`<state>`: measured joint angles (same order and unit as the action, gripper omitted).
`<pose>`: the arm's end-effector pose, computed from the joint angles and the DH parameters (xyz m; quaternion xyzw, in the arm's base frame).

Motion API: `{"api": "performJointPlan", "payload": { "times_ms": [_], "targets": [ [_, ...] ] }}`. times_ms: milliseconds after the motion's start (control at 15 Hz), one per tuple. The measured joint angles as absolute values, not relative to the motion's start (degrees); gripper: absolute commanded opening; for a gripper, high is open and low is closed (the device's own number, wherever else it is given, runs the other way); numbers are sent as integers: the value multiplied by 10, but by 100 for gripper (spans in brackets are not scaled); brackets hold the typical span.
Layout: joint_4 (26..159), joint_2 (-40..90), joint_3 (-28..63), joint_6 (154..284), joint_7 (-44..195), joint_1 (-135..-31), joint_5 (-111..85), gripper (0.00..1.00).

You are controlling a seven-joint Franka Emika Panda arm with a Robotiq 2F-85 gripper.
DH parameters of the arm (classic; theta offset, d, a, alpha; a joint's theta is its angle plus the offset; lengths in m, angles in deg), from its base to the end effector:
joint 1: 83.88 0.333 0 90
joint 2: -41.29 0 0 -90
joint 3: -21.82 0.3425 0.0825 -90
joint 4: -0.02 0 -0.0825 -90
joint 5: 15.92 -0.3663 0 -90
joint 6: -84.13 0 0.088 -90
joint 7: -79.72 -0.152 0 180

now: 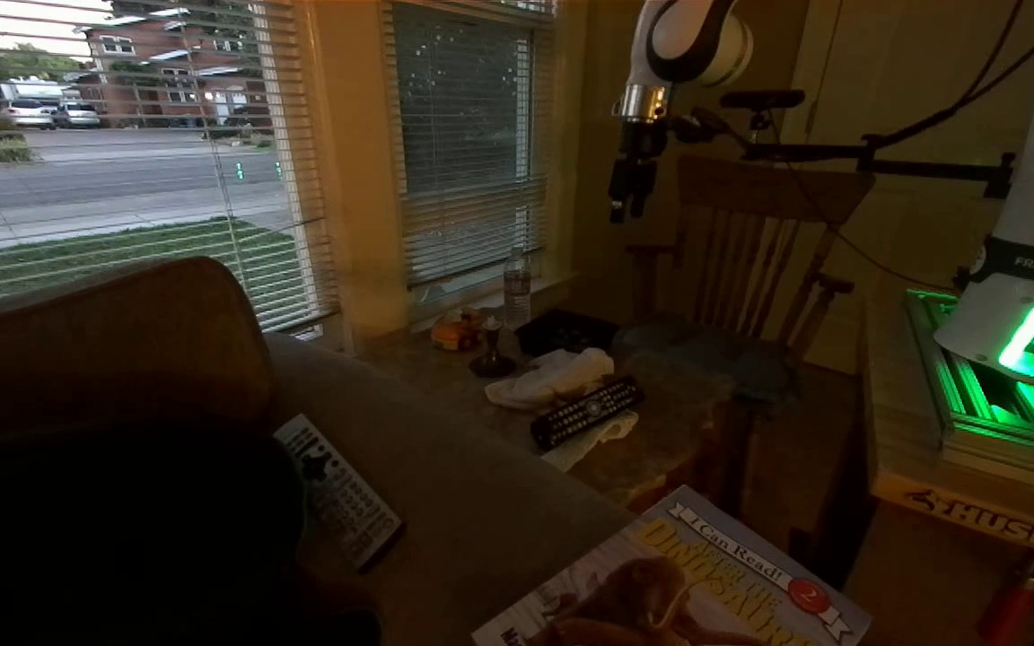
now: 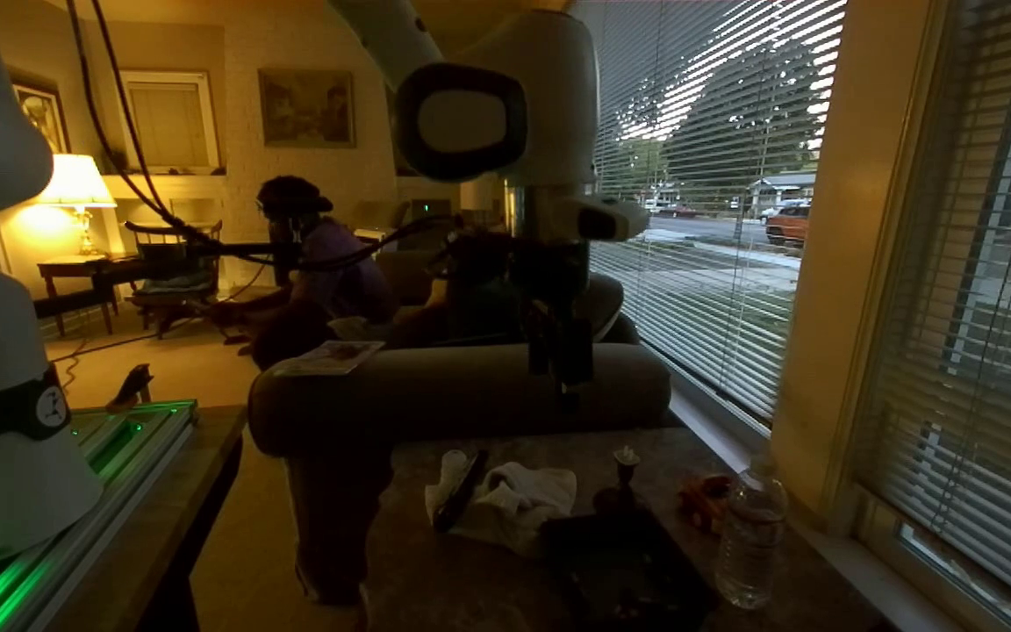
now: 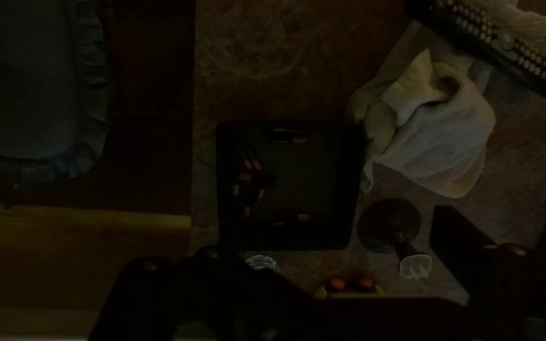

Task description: Remove one object from the black box and put it on the countertop.

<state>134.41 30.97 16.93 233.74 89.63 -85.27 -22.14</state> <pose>0.5190 -0.0574 0.2603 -0.9987 0.0129 -0.0460 0.0155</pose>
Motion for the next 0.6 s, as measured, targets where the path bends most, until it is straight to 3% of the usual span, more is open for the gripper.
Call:
{"api": "performJointPlan", "payload": {
  "times_ms": [600],
  "targets": [
    [1295, 187, 223, 2434, 969, -913, -256, 100]
  ]
}}
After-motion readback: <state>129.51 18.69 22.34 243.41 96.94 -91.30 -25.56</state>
